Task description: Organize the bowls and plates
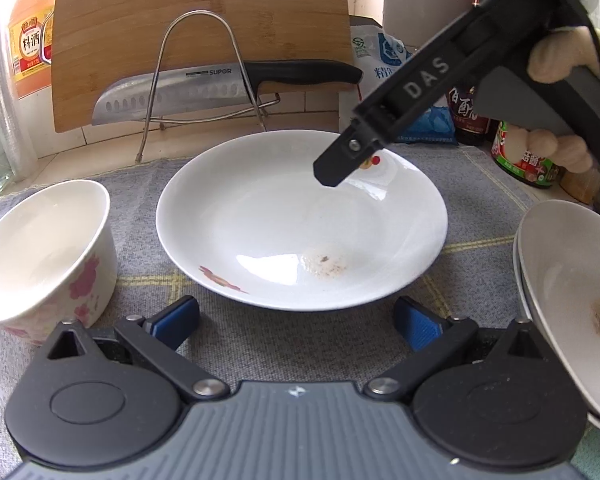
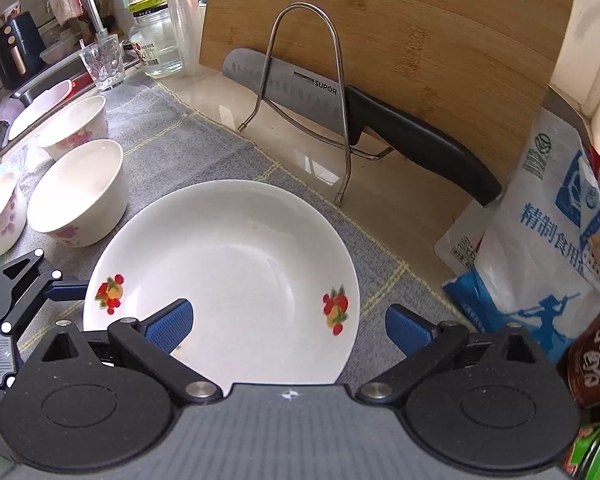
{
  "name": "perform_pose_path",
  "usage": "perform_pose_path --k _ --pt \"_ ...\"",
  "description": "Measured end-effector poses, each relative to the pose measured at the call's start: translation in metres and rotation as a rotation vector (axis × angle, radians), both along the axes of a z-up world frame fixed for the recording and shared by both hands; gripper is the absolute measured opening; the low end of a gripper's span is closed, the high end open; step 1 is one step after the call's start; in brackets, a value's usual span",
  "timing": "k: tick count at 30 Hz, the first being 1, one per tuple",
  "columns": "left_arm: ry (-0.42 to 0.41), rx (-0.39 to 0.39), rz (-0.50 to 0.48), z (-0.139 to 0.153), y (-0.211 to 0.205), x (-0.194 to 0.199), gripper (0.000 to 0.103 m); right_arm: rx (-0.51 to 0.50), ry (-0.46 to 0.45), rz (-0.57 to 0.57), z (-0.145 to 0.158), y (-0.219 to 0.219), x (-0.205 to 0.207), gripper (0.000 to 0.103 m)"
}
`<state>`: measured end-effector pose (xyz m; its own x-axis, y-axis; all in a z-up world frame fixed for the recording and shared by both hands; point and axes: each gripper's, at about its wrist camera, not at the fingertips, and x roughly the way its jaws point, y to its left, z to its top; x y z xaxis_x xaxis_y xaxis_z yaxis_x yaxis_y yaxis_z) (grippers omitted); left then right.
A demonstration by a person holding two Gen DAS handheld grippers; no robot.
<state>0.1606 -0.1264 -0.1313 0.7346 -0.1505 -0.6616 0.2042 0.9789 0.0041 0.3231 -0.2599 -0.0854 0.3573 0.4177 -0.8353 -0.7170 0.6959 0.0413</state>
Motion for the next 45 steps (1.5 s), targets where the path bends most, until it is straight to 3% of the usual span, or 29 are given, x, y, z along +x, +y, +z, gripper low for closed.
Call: perform_pose_path --k 12,16,27,45 --pt "-0.011 0.001 -0.027 0.001 0.001 0.0 0.103 0.036 0.102 0.148 -0.011 0.024 0.04 0.103" --pt "-0.012 0.003 -0.039 0.001 0.001 0.0 0.103 0.026 0.144 0.173 -0.015 0.026 0.046 0.092" --pt "-0.044 0.039 -0.029 0.002 0.001 0.003 0.102 0.06 0.208 0.197 -0.016 0.022 0.056 0.089" --pt "-0.072 0.075 -0.079 0.01 -0.001 -0.011 0.099 0.069 0.216 0.181 -0.013 0.015 0.04 0.089"
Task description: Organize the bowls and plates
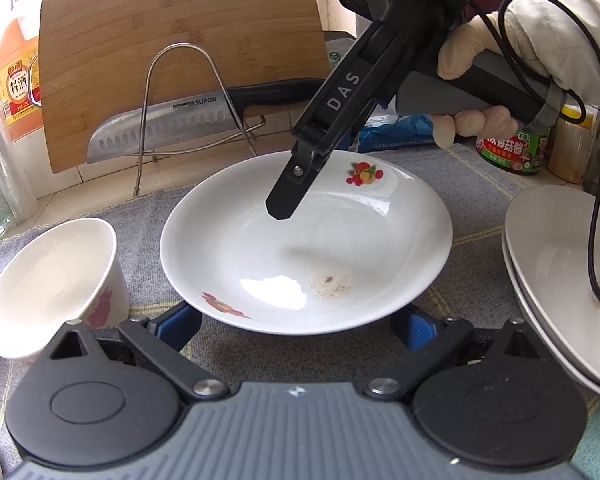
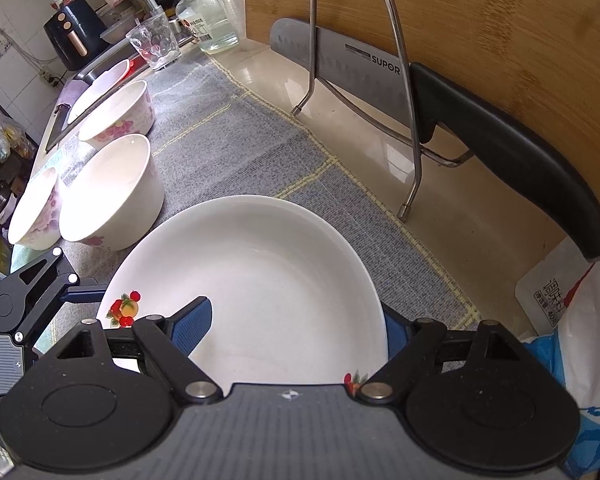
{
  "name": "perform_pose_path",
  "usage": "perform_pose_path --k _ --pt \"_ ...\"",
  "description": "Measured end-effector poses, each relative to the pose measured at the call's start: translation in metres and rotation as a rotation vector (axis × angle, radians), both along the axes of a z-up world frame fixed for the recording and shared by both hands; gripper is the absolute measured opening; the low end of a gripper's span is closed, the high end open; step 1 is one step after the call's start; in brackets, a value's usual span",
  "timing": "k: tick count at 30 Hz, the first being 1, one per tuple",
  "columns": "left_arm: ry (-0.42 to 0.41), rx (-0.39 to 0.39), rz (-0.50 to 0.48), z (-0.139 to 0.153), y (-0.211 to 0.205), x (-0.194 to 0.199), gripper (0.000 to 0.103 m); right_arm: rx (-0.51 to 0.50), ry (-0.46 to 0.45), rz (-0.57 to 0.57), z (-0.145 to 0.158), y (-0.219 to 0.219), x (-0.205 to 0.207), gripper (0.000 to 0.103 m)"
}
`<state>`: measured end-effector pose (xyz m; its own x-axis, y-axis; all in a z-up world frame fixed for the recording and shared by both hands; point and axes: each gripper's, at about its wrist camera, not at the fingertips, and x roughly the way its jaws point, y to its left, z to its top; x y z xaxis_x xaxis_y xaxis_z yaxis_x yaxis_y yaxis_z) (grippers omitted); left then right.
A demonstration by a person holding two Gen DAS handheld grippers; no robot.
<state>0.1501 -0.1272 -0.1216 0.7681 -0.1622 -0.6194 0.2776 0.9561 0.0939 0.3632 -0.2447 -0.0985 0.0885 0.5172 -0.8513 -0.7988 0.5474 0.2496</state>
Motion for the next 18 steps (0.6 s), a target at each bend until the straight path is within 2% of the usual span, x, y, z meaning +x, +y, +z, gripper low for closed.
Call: perform_pose_path --k 18 --pt "-0.036 0.014 -0.093 0.038 0.001 -0.048 0.099 0.047 -0.047 -0.064 0.037 -0.018 -0.057 0.089"
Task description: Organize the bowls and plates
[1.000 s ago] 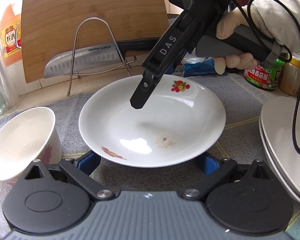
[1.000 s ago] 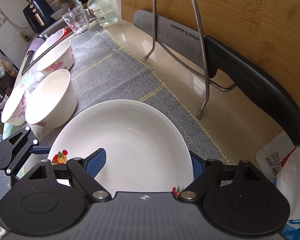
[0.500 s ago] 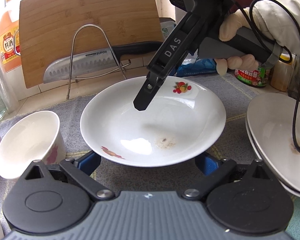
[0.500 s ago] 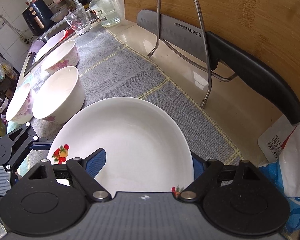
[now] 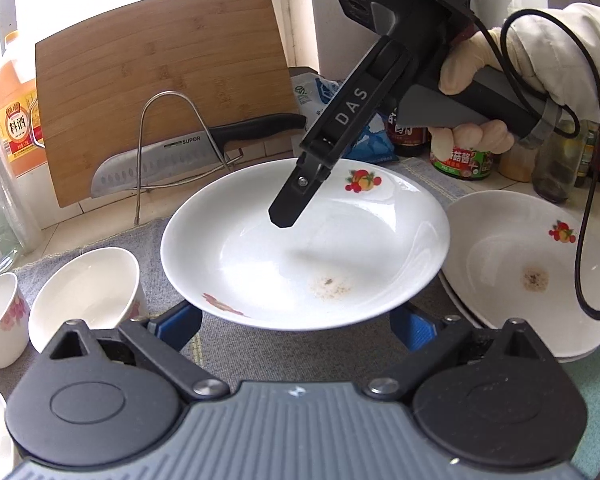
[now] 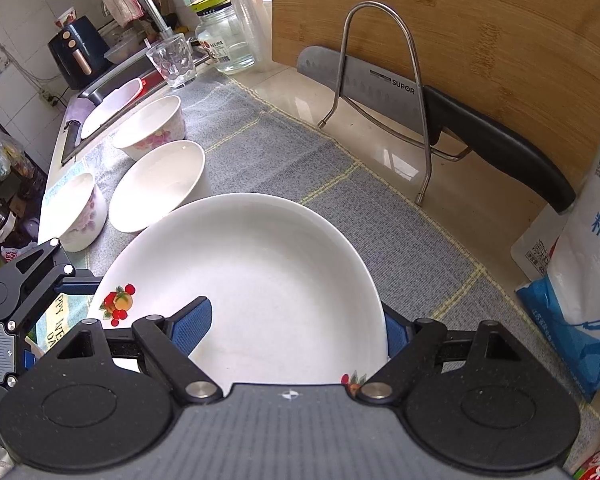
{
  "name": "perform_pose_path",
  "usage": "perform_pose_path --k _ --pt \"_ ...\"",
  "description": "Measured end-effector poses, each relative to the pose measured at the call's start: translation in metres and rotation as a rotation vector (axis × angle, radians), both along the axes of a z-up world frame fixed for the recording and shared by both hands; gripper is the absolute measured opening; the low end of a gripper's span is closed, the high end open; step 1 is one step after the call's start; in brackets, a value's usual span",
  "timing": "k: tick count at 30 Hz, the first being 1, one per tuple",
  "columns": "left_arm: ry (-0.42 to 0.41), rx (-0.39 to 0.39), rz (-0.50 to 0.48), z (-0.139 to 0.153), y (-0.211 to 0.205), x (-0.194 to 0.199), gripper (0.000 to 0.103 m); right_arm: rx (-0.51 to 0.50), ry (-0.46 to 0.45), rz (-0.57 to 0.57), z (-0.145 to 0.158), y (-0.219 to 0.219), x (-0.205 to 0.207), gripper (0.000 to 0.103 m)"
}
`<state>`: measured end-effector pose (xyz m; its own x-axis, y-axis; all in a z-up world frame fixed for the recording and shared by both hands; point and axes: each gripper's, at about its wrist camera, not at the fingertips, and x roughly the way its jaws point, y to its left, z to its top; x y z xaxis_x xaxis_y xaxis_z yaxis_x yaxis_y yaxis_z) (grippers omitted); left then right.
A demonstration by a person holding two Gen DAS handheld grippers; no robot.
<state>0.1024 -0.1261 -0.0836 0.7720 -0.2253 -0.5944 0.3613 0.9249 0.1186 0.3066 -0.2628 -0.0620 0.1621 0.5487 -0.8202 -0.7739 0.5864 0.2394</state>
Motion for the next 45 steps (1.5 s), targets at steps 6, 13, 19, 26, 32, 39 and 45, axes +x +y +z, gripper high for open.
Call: perform_pose_path --k 6,13,19,26,32,39,45 --pt "-0.008 0.008 -0.053 0.012 -0.001 -0.017 0.099 0.014 -0.022 -0.049 0.012 -0.011 -0.023 0.089" --pt "-0.019 0.018 -0.121 0.022 -0.007 -0.033 0.099 0.025 -0.04 -0.106 0.021 -0.03 -0.051 0.089" --pt "-0.021 0.028 -0.196 0.026 -0.018 -0.041 0.099 0.035 -0.053 -0.177 0.026 -0.052 -0.073 0.089" --pt "-0.014 0.027 -0.291 0.028 -0.029 -0.045 0.1 0.035 -0.045 -0.268 0.022 -0.085 -0.096 0.089" --pt "0.008 0.029 -0.355 0.027 -0.037 -0.046 0.1 0.03 -0.032 -0.33 0.015 -0.108 -0.112 0.09" --pt "0.034 0.04 -0.388 0.021 -0.047 -0.046 0.1 0.032 -0.013 -0.369 0.004 -0.123 -0.12 0.09" --pt "0.045 0.046 -0.401 0.019 -0.052 -0.046 0.1 0.038 0.004 -0.386 -0.005 -0.131 -0.122 0.09"
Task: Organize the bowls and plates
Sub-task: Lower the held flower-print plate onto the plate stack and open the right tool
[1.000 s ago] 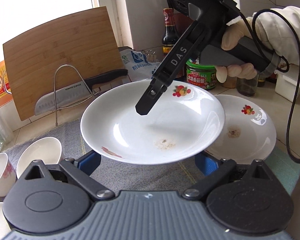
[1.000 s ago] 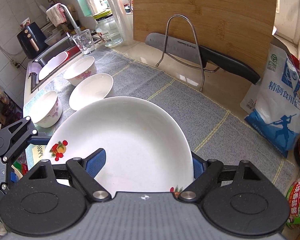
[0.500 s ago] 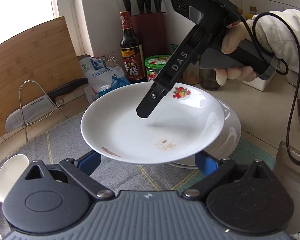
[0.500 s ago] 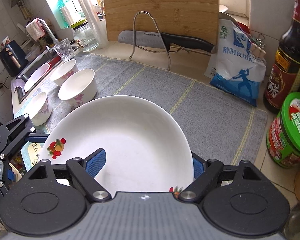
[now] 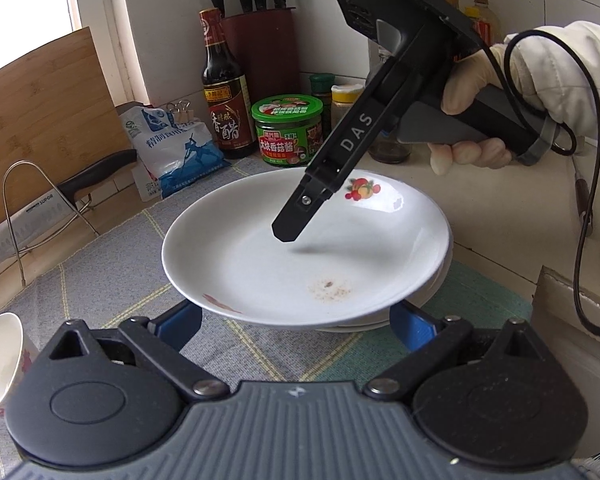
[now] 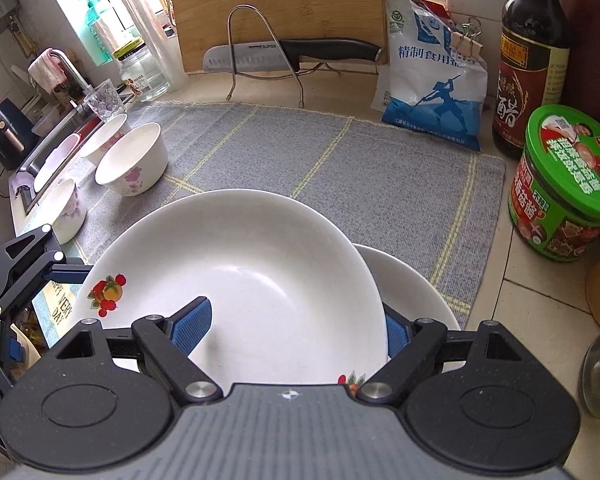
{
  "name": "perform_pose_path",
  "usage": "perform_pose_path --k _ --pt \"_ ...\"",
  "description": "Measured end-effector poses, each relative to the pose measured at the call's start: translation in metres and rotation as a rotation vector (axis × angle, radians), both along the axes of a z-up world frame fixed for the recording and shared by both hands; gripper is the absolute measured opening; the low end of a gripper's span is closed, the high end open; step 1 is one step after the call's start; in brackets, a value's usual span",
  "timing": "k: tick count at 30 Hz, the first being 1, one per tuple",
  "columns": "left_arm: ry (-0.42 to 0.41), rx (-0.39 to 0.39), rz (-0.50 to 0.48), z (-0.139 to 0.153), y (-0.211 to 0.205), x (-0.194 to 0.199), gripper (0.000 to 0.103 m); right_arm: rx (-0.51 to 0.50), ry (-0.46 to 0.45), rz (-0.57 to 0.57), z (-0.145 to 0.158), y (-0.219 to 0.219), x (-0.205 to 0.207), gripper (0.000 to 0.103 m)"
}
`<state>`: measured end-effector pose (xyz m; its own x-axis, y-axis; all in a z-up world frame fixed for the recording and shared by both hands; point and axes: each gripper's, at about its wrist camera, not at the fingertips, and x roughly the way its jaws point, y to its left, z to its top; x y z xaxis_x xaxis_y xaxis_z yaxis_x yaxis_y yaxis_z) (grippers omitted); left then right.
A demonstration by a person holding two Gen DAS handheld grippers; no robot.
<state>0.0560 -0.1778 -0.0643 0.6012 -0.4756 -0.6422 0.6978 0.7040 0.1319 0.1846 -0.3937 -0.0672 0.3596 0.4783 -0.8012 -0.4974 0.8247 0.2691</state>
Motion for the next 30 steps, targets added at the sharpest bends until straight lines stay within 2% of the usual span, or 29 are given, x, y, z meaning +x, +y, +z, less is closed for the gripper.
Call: perform_pose_path --k 20,30 --pt "0.002 0.029 -0.013 -0.005 -0.011 0.003 0.1 0.016 0.004 -0.036 -0.017 -0.011 0.001 0.09" --pt "0.008 0.05 -0.047 -0.012 -0.016 0.005 0.1 0.019 -0.006 -0.068 -0.013 -0.018 -0.006 0.09"
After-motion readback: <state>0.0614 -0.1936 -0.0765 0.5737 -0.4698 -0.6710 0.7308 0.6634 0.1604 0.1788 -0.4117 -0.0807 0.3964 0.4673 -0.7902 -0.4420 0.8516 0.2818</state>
